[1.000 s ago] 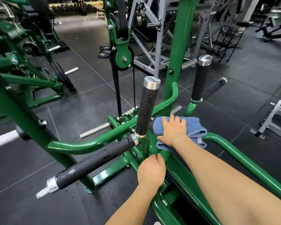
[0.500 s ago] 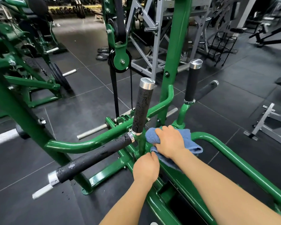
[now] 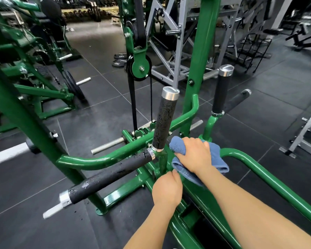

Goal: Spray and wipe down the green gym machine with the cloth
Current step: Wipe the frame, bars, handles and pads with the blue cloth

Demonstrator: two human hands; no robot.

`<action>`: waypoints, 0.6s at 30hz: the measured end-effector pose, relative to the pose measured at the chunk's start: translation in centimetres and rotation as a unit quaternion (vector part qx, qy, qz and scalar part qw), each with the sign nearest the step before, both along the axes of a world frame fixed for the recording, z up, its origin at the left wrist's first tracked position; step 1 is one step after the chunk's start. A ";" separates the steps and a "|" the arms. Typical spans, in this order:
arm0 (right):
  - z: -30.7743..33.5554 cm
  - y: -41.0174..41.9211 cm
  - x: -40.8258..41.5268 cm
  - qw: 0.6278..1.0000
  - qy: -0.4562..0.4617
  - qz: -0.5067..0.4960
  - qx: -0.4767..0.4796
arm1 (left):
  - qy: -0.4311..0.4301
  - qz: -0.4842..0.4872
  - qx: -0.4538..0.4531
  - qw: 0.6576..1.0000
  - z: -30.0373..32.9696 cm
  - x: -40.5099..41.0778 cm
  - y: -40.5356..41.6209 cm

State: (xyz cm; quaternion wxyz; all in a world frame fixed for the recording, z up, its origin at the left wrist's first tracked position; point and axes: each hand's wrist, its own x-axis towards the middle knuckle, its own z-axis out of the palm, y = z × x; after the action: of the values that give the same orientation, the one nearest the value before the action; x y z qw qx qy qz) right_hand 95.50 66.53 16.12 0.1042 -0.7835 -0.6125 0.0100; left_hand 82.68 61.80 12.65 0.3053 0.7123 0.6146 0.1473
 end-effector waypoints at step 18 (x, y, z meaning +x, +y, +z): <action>-1.4 -0.8 -1.3 0.951 0.165 -0.259 0.046 | 0.010 -0.001 -0.020 1.000 0.4 0.2 0.0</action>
State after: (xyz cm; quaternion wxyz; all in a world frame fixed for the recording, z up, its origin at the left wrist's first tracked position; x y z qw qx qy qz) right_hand 94.17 65.70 14.73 0.2389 -0.8969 -0.3628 0.0830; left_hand 82.85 61.82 13.01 0.3131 0.7080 0.6201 0.1272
